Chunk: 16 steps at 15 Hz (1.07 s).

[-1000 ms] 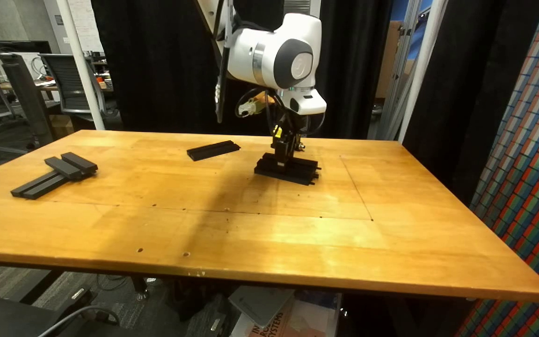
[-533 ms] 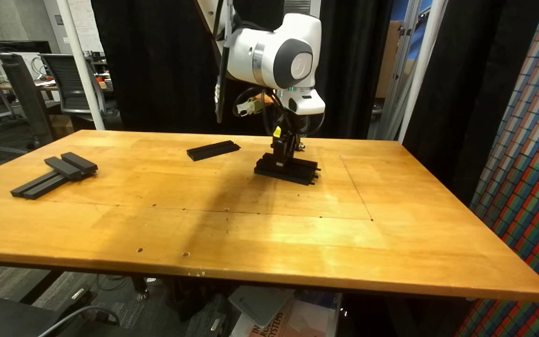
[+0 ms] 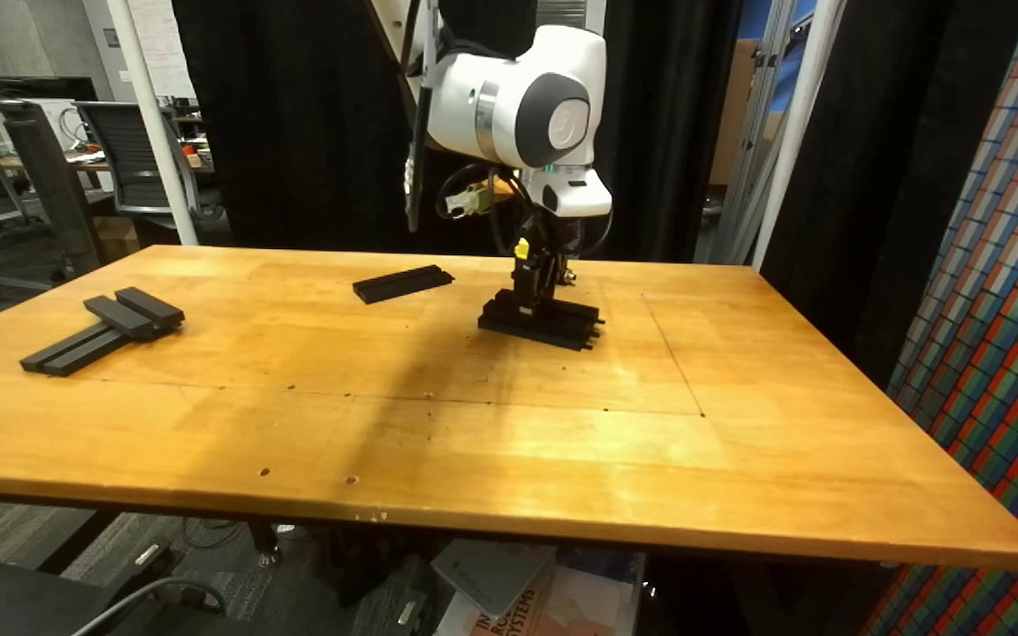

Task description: Stack the black pieces together

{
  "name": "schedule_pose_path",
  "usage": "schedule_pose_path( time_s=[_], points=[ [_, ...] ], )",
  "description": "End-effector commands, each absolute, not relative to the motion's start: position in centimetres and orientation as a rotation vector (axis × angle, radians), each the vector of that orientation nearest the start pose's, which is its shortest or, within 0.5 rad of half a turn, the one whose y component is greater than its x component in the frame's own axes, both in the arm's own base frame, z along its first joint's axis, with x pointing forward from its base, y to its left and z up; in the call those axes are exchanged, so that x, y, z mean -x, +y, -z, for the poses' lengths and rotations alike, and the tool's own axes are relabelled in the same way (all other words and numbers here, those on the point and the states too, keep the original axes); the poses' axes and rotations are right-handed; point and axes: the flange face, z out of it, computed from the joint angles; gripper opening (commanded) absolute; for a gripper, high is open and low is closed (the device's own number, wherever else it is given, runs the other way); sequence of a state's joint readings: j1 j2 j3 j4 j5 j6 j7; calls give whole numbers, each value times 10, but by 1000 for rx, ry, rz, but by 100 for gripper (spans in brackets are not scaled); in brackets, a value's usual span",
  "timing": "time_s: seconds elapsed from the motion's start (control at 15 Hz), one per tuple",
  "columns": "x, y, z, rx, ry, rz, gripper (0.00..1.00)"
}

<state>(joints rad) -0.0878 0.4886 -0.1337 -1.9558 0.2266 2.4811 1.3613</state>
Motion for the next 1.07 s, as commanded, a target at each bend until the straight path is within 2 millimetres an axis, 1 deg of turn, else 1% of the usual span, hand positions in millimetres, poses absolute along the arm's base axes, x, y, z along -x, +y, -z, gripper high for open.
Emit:
schedule_pose_path(
  time_s=[0.0,0.33,0.53,1.0],
  points=[
    [-596,-128,-228,1915,2372,-46,47],
    [-588,-122,-229,1936,2368,-61,47],
    [-582,-118,-230,1978,2344,-71,47],
    [-573,-115,-227,2045,2299,-98,47]
  ],
)
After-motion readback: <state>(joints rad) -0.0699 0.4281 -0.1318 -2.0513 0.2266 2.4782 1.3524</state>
